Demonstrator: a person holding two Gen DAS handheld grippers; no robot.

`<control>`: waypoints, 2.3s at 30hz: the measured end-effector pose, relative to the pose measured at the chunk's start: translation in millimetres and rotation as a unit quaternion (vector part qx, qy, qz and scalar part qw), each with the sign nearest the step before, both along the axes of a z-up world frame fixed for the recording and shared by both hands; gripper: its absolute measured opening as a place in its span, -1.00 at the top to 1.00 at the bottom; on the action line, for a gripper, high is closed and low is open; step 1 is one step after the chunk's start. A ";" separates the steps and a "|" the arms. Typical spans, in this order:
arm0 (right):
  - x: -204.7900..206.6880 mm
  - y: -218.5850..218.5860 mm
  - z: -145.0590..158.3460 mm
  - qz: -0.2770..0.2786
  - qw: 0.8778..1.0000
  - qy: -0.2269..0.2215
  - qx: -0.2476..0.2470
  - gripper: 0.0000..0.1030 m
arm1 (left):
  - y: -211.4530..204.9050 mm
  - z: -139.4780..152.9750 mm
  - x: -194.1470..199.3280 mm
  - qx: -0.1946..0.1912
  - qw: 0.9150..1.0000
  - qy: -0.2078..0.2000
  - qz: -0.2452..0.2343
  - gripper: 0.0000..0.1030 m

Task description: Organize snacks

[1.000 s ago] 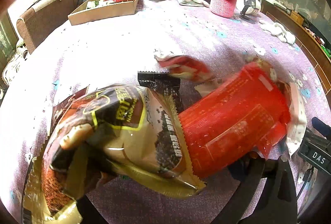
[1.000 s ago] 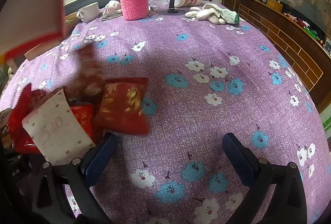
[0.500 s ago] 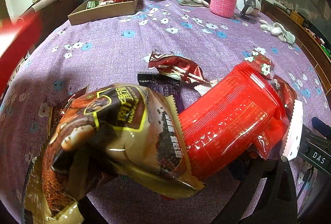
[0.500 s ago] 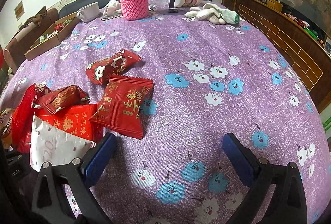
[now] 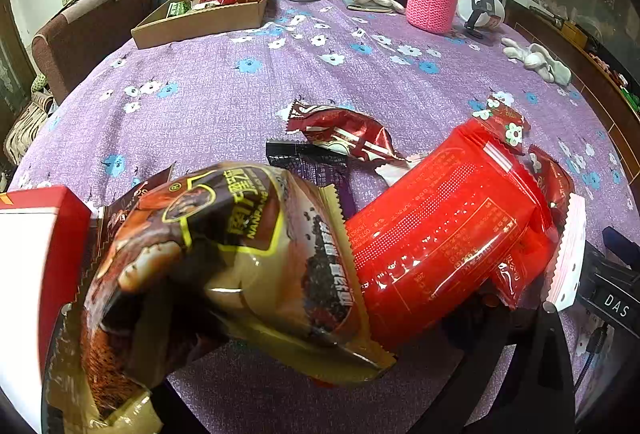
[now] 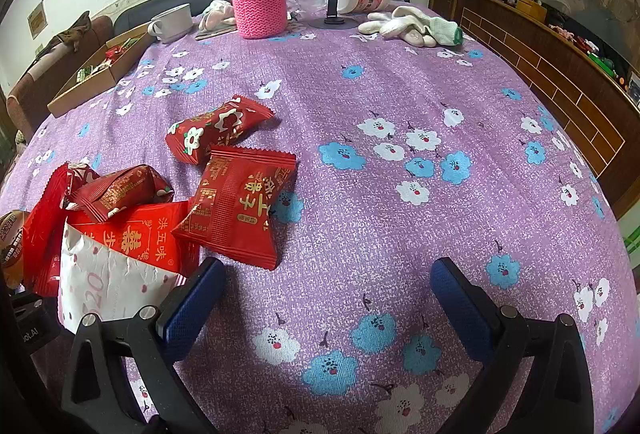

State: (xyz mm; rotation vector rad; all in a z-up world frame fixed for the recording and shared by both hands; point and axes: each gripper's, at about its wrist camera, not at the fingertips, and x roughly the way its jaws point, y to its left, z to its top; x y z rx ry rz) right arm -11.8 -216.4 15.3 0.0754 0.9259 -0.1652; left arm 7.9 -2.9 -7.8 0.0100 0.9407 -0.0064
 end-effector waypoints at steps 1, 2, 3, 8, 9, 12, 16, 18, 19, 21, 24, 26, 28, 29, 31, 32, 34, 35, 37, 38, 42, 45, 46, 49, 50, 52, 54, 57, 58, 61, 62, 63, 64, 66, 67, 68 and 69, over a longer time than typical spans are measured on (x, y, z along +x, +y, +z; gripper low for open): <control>0.0 0.1 0.0 0.000 1.000 0.000 0.000 -1.00 | 0.1 0.4 -0.2 0.000 1.000 0.000 0.000 -1.00; 0.1 0.1 0.0 0.000 1.000 0.000 0.000 -1.00 | 0.2 0.2 -0.1 0.000 1.000 0.000 0.000 -1.00; 0.2 0.2 0.1 0.000 1.000 0.000 0.000 -1.00 | 0.1 0.1 0.0 0.000 1.000 0.000 0.000 -1.00; 0.3 0.1 0.1 0.000 1.000 0.000 0.000 -1.00 | 0.1 0.2 -0.1 0.000 1.000 0.000 0.000 -1.00; 0.1 0.0 0.2 0.000 1.000 0.000 0.000 -1.00 | 0.0 0.1 0.0 0.000 1.000 0.000 0.000 -1.00; 0.2 0.0 0.2 0.000 1.000 0.000 0.000 -1.00 | 0.1 0.3 -0.1 0.000 1.000 0.000 0.000 -1.00; 0.2 0.0 0.3 0.000 1.000 0.000 0.000 -1.00 | -0.1 0.3 -0.1 0.000 1.000 0.000 0.000 -1.00; 0.2 0.1 0.2 0.000 1.000 0.000 0.000 -1.00 | 0.1 0.4 -0.1 0.000 1.000 0.000 0.000 -1.00; 0.1 0.0 0.3 0.000 1.000 0.000 0.000 -1.00 | 0.0 0.0 0.2 0.000 1.000 0.000 0.000 -1.00; 0.1 0.1 0.3 0.000 1.000 0.000 0.000 -1.00 | -0.1 -0.1 0.3 0.000 1.000 0.000 0.000 -1.00; 0.1 0.2 0.2 0.000 1.000 0.000 0.000 -1.00 | 0.0 0.4 0.0 0.000 1.000 0.000 0.000 -1.00; 0.4 0.2 0.1 0.000 1.000 0.000 0.000 -1.00 | 4.6 3.3 0.0 0.000 1.000 0.006 -0.001 -1.00; 1.2 0.4 -0.2 0.000 1.000 0.000 0.000 -1.00 | 5.2 8.4 -4.2 0.002 1.000 0.014 -0.007 -1.00; 1.7 0.6 -0.4 0.000 1.000 0.001 0.000 -1.00 | 6.6 10.6 -6.5 0.007 1.000 0.014 -0.002 -1.00; 1.7 0.8 -0.2 0.009 1.000 0.007 0.001 -1.00 | 6.3 24.2 -16.8 0.015 1.000 -0.006 0.002 -1.00; 0.1 0.9 0.2 0.015 1.000 0.013 0.003 -1.00 | 7.6 33.3 -23.1 0.022 1.000 -0.018 0.001 -1.00; 0.3 -0.8 0.9 0.019 1.000 0.024 0.009 -1.00 | 13.9 47.5 -33.7 0.033 0.999 -0.034 0.006 -1.00; -4.1 -1.3 3.6 0.020 0.999 0.021 0.025 -1.00 | 17.5 55.9 -37.3 0.039 0.998 -0.045 0.012 -1.00; -16.3 -1.7 12.2 0.029 0.997 0.000 0.066 -1.00 | 24.6 77.3 -52.2 0.054 0.994 -0.091 0.026 -1.00; -24.8 -1.2 19.6 0.036 0.995 -0.022 0.088 -1.00 | 29.0 91.0 -63.5 0.063 0.990 -0.118 0.037 -1.00; -61.1 13.9 58.2 0.060 0.987 -0.111 0.101 -1.00 | 47.2 128.7 -95.4 0.053 0.981 -0.176 0.061 -1.00; -82.2 29.9 82.6 0.080 0.981 -0.153 0.091 -0.99 | 58.8 147.8 -112.1 0.053 0.977 -0.192 0.078 -1.00; -88.1 34.5 89.7 0.087 0.979 -0.163 0.090 -0.99 | 63.4 152.4 -118.1 0.054 0.975 -0.196 0.084 -1.00; -109.1 48.1 112.8 0.103 0.971 -0.203 0.076 -1.00 | 71.8 160.2 -132.3 0.052 0.973 -0.202 0.094 -1.00; -115.7 53.0 120.0 0.108 0.968 -0.214 0.072 -1.00 | 75.7 163.0 -137.8 0.049 0.973 -0.205 0.096 -1.00; -123.4 59.4 129.9 0.116 0.964 -0.229 0.071 -1.00 | 77.6 165.2 -145.2 0.048 0.972 -0.207 0.098 -1.00; -132.3 67.2 139.8 0.125 0.960 -0.242 0.071 -1.00 | 82.3 167.5 -155.2 0.048 0.971 -0.210 0.100 -1.00; -143.8 80.4 151.9 0.141 0.956 -0.250 0.062 -1.00 | 87.4 170.3 -168.4 0.050 0.969 -0.215 0.106 -1.00; -148.0 85.4 155.4 0.145 0.955 -0.252 0.058 -1.00 | 89.1 171.1 -171.6 0.050 0.969 -0.217 0.107 -1.00; -157.7 93.8 161.2 0.157 0.952 -0.258 0.055 -1.00 | 95.4 173.2 -180.8 0.050 0.968 -0.220 0.112 -1.00; -160.1 95.2 161.8 0.159 0.951 -0.259 0.055 -0.99 | 97.0 173.6 -183.5 0.050 0.968 -0.220 0.113 -1.00; -162.3 97.9 162.4 0.161 0.951 -0.259 0.055 -0.99 | 98.8 173.8 -185.6 0.049 0.967 -0.220 0.115 -1.00; -164.1 99.8 163.1 0.164 0.950 -0.259 0.055 -0.99 | 100.0 173.7 -186.9 0.048 0.967 -0.221 0.116 -1.00; -168.9 103.7 164.8 0.167 0.950 -0.260 0.053 -0.99 | 102.1 173.7 -189.9 0.049 0.967 -0.222 0.120 -1.00; -169.2 103.8 164.5 0.169 0.949 -0.260 0.052 -0.99 | 103.3 173.5 -190.7 0.048 0.967 -0.220 0.120 -1.00; -170.2 104.6 164.8 0.171 0.949 -0.259 0.051 -0.99 | 103.8 173.1 -191.2 0.047 0.967 -0.219 0.120 -1.00; -171.4 105.3 165.3 0.172 0.949 -0.260 0.049 -0.99 | 103.9 172.8 -191.7 0.047 0.967 -0.218 0.120 -1.00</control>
